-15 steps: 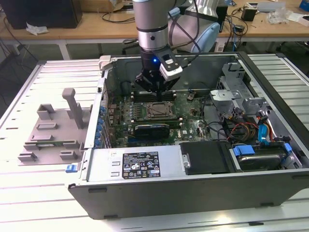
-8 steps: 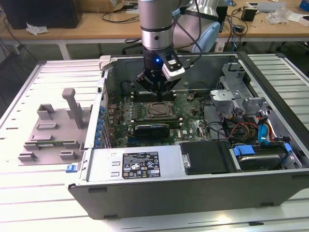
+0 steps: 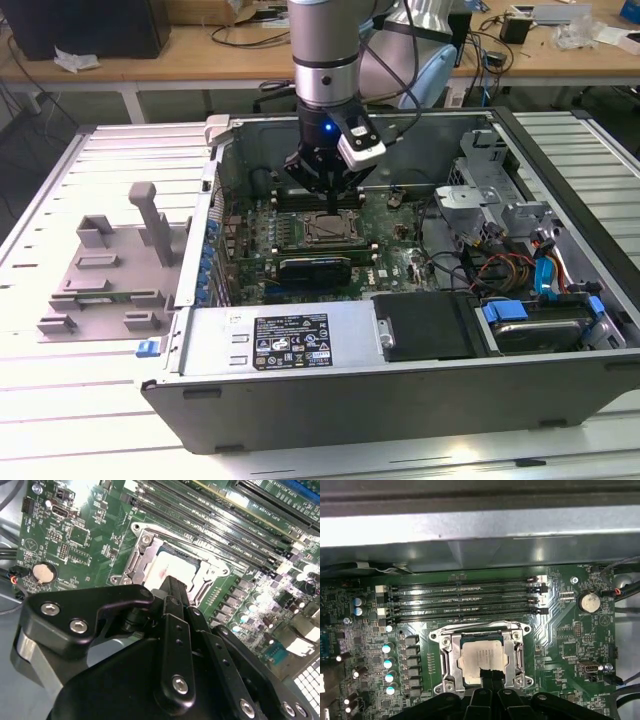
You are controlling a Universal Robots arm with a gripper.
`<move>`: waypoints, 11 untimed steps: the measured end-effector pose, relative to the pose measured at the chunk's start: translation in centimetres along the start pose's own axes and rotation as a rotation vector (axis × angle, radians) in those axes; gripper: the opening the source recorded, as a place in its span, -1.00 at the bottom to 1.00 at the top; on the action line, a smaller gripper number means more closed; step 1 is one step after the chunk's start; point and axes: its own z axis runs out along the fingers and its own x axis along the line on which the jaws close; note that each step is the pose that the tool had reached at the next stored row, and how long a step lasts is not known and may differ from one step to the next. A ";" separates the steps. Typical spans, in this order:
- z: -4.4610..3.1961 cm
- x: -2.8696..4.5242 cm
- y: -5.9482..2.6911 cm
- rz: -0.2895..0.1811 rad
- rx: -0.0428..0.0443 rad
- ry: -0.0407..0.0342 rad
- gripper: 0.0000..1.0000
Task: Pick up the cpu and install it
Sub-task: 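Install the first cpu locking lever, then install the second cpu locking lever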
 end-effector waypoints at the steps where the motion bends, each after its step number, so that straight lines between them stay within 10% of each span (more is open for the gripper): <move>1: -0.22 -0.01 -0.01 0.000 0.0000 0.0000 -0.79; 11: -0.40 -0.03 -0.02 0.000 -0.0001 0.0000 -0.79</move>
